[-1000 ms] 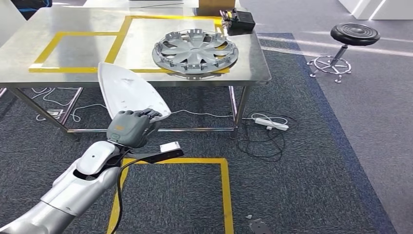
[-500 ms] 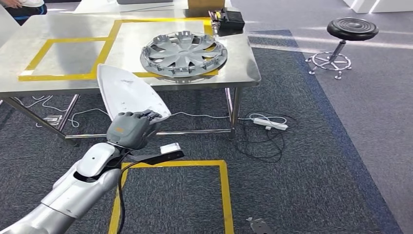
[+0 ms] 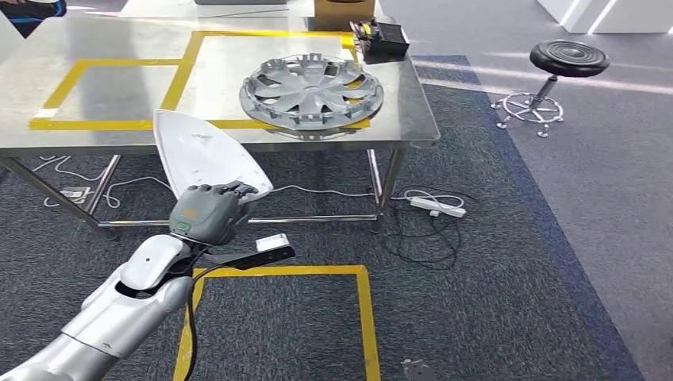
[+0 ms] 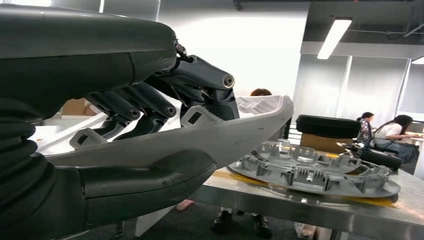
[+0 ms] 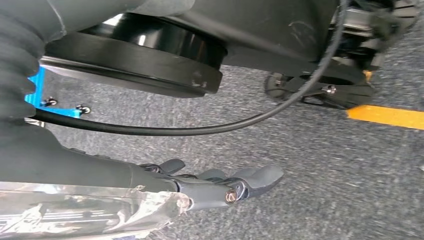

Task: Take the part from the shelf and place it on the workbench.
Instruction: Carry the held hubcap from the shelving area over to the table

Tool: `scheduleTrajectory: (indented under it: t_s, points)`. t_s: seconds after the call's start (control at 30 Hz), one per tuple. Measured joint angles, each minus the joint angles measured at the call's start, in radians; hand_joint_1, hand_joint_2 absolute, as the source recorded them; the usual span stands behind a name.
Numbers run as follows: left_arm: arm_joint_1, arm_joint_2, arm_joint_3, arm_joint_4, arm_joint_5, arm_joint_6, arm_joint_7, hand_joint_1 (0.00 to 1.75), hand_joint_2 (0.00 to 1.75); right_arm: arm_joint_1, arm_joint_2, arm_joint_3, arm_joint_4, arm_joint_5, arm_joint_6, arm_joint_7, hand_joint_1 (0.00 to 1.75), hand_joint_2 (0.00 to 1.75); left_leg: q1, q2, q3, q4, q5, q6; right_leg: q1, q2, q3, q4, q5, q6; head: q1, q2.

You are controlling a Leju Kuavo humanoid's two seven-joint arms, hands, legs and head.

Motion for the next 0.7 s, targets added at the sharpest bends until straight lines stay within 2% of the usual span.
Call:
scheduleTrajectory:
  t_s: [0.13,0.17,0.2,0.27,0.3,0.4,0.43,0.47,0.53,0.57,0.6,0.63,0.67,0.7]
  points:
    - [0.0,0.0,0.0,0.0,0.0,0.0,0.0,1.75,1.75,0.0,0.0,0.0,0.0,0.0,0.0,0.0,0.0,1.75,-0.001,0.0,0.0,0.0,-0.001,0.001,0.0,0.0,-0.012,0.024,-0.01,0.0,0.0,0.0]
    - [0.001,0.0,0.0,0.0,0.0,0.0,0.0,1.75,1.75,-0.003,0.0,0.0,0.0,0.0,0.0,-0.001,0.0,1.75,-0.003,0.0,0.003,0.0,-0.003,0.003,0.001,0.0,-0.037,0.064,-0.017,-0.001,0.0,0.0]
    - [0.002,0.0,0.0,0.0,0.0,0.0,0.0,1.75,1.75,-0.004,0.0,0.001,0.0,0.0,0.0,0.0,0.0,1.75,-0.006,-0.001,0.013,0.0,-0.01,0.004,0.003,0.0,-0.035,0.041,0.017,-0.007,0.001,0.0]
    - [0.002,0.001,0.0,0.0,0.0,0.0,0.0,1.75,1.75,-0.007,0.0,0.002,0.0,0.0,0.001,0.0,0.0,1.75,-0.014,-0.003,0.032,0.001,-0.026,-0.002,0.012,0.0,-0.014,-0.037,0.076,-0.022,0.0,0.0]
    - [0.002,0.001,0.0,0.0,0.0,0.0,0.0,1.75,1.75,-0.005,0.0,0.003,0.0,0.0,0.001,0.0,0.0,1.75,-0.015,-0.004,0.039,-0.001,-0.032,-0.008,0.016,0.001,0.02,-0.111,0.11,-0.03,0.0,0.0]
    - [0.0,0.0,0.0,-0.002,0.0,0.0,0.0,1.75,1.75,-0.002,0.0,0.004,0.0,0.0,0.001,0.0,0.0,1.75,-0.017,-0.003,0.038,0.011,-0.048,-0.028,0.012,0.004,0.038,-0.136,0.105,-0.043,-0.005,0.0]
    - [-0.001,0.0,0.0,-0.003,0.0,0.001,0.0,1.75,1.75,-0.002,0.0,0.004,0.0,0.0,0.001,0.0,0.0,1.75,-0.017,-0.003,0.022,0.045,-0.067,-0.034,0.009,0.003,0.044,-0.141,0.105,-0.047,-0.008,0.0]
    - [-0.002,0.0,0.001,-0.003,0.0,0.001,0.0,1.75,1.75,-0.003,0.0,0.005,0.0,0.0,0.001,0.0,0.0,1.75,-0.015,-0.003,-0.007,0.099,-0.092,-0.039,0.007,0.003,0.048,-0.144,0.104,-0.05,-0.012,0.0]
    - [-0.001,0.0,0.001,-0.003,0.0,0.0,0.0,1.75,1.75,-0.003,0.0,0.005,0.0,0.0,0.001,0.0,0.0,1.75,-0.012,-0.003,-0.083,0.225,-0.136,-0.046,0.005,0.002,0.05,-0.144,0.1,-0.054,-0.015,0.0]
    - [0.001,0.0,0.0,-0.003,0.0,0.0,0.0,1.75,1.75,-0.002,0.0,0.005,0.0,0.0,0.001,0.0,0.0,1.75,-0.01,-0.003,-0.108,0.258,-0.134,-0.048,0.005,0.003,0.052,-0.144,0.097,-0.054,-0.015,0.0]
    - [0.002,0.0,0.0,-0.003,0.0,0.0,0.0,1.75,1.75,-0.002,0.0,0.005,0.0,0.0,0.001,0.0,0.0,1.75,-0.009,-0.003,-0.116,0.256,-0.113,-0.049,0.004,0.004,0.054,-0.144,0.095,-0.053,-0.015,0.0]
    - [0.002,0.0,0.0,-0.003,0.0,0.0,0.0,1.75,1.75,-0.001,0.0,0.005,0.0,0.0,0.001,0.0,0.0,1.75,-0.007,-0.003,-0.104,0.217,-0.074,-0.05,0.002,0.005,0.059,-0.144,0.092,-0.05,-0.015,0.0]
    - [0.002,0.0,0.0,-0.003,0.0,0.0,0.0,1.75,1.75,-0.001,0.0,0.005,0.0,0.0,0.002,0.0,0.0,1.75,-0.004,-0.002,-0.078,0.154,-0.029,-0.052,0.0,0.007,0.064,-0.144,0.088,-0.046,-0.015,0.0]
    - [0.002,0.0,0.001,-0.003,0.0,0.0,0.0,1.75,1.75,-0.001,0.0,0.005,0.0,0.0,0.002,0.0,0.0,1.75,-0.004,-0.002,-0.05,0.09,0.003,-0.054,0.001,0.009,0.068,-0.142,0.083,-0.041,-0.017,0.0]
